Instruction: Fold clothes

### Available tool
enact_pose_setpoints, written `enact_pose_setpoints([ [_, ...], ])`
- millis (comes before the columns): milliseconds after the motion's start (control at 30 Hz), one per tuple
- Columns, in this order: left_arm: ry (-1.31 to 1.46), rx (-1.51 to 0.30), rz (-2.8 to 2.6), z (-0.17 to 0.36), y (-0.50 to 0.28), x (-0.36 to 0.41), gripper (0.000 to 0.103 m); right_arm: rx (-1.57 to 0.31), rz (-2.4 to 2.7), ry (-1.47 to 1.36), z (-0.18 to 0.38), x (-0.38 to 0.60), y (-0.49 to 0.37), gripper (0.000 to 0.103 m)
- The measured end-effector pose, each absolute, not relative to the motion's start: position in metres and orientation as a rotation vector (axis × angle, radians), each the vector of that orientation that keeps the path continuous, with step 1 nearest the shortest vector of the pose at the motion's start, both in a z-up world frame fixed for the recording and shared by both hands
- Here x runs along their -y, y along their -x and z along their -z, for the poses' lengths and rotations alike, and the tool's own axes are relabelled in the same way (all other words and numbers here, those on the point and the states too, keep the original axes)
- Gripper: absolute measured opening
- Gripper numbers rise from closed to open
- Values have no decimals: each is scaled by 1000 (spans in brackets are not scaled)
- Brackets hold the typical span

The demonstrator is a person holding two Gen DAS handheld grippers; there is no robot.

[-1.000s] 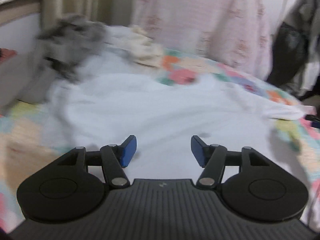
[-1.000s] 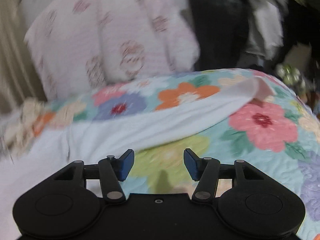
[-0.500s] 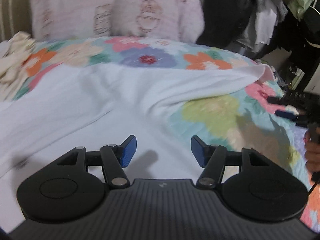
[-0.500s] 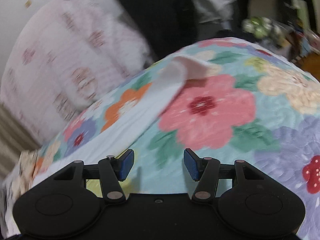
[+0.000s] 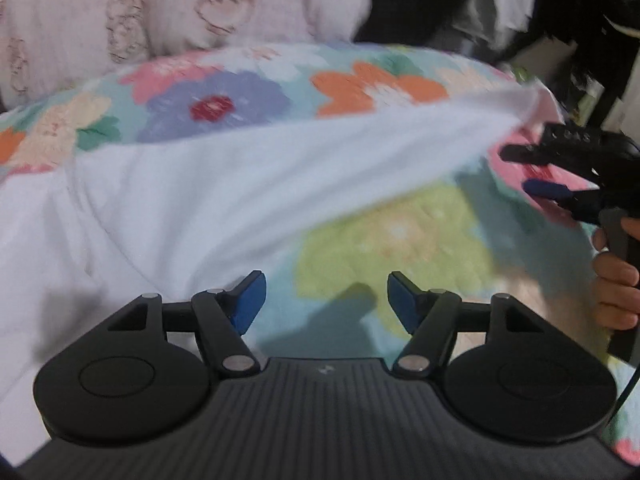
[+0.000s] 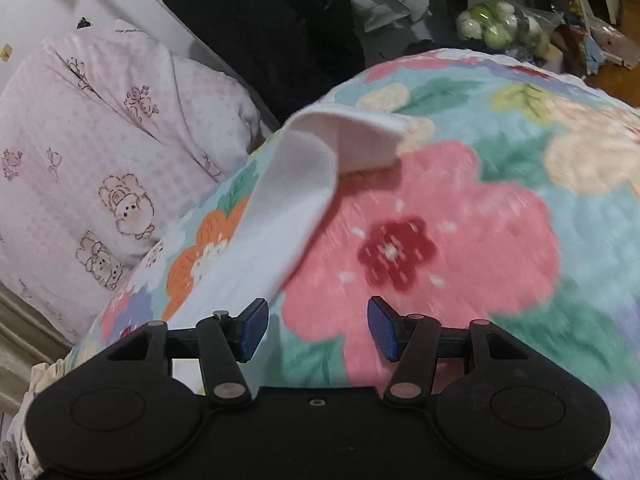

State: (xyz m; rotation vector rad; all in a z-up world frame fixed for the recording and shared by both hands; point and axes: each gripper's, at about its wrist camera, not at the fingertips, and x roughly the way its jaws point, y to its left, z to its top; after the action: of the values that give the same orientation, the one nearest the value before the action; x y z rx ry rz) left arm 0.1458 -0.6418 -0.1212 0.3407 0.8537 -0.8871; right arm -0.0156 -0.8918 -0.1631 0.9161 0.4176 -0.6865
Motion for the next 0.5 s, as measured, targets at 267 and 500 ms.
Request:
enact_pose_setpoints([
  [267,-326,-831,910,139,-175,636,13,-383,641,-912,166,905,2,63],
  [500,-213,-901,948,143,-190,616,10,-416,668,-848,166,910,-20,8],
])
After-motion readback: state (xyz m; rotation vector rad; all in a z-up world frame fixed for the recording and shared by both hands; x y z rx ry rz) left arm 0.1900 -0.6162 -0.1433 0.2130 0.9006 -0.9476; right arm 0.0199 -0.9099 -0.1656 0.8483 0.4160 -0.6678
